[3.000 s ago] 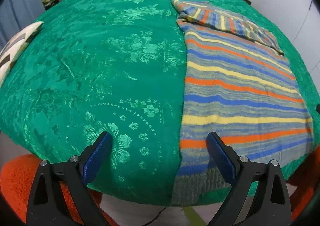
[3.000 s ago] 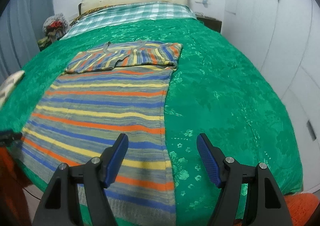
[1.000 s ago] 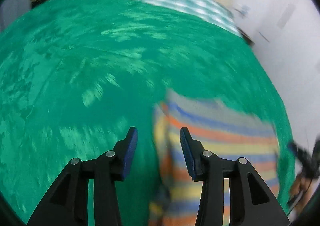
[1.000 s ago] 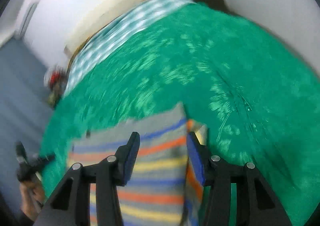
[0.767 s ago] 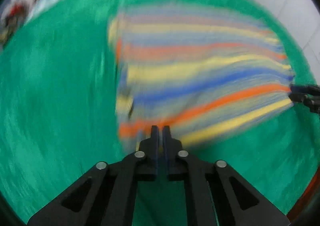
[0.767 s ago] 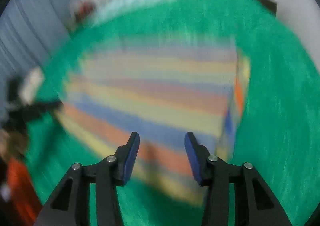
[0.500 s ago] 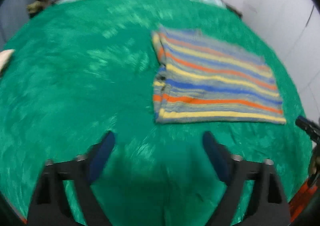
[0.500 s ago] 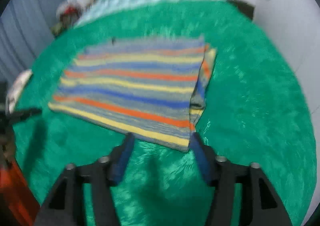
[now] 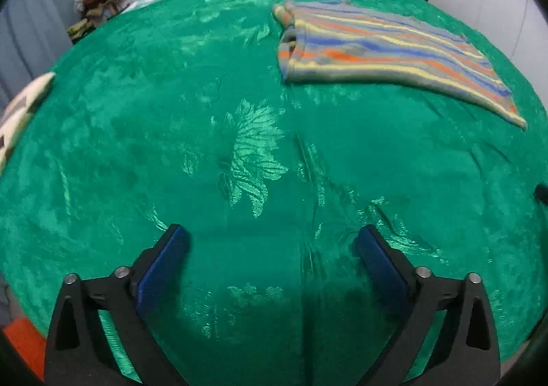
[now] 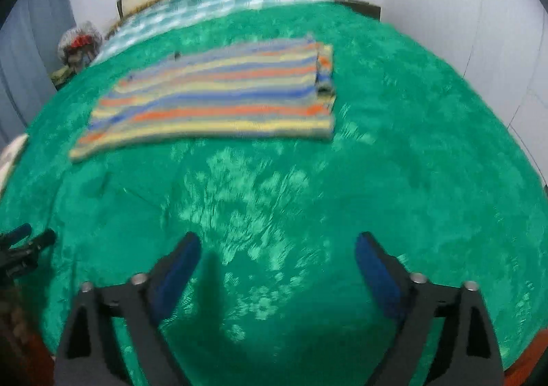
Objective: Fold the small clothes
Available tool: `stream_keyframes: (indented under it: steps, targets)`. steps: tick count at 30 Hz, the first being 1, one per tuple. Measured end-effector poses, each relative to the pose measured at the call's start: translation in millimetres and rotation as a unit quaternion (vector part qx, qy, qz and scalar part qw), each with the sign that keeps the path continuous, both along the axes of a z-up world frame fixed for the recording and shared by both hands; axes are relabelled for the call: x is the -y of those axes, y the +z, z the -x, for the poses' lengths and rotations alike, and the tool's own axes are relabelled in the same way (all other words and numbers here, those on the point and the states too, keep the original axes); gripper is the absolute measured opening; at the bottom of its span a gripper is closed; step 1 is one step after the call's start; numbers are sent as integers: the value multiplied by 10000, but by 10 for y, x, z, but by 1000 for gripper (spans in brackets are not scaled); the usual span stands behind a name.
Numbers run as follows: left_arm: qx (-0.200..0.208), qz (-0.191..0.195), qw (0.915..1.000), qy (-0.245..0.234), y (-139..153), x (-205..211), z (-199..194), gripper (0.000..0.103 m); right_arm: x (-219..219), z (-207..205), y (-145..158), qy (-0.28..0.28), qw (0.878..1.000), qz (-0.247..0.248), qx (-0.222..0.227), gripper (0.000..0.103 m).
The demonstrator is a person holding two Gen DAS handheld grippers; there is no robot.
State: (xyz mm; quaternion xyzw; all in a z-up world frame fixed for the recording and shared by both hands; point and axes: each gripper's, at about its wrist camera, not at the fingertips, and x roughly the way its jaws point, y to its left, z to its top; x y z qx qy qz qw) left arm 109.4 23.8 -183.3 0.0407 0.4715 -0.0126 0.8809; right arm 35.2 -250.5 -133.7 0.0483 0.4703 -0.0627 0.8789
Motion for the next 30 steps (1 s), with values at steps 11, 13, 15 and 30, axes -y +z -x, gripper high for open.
stream_keyframes:
  steps: [11, 13, 15, 30]
  targets:
    - [90, -40, 9999, -78, -60, 9, 35, 102, -199, 46, -268, 240, 9972, 709, -19, 103]
    - [97, -52, 9999, -76, -65, 27, 66, 102, -208, 44, -268, 239, 9971, 727, -23, 103]
    - [110, -61, 9999, -78, -64, 41, 88, 102, -230, 50, -271, 241, 9969, 742, -38, 103]
    - [133, -71, 9999, -85, -67, 41, 89, 102, -236, 39, -291, 255, 9962, 827, -51, 103]
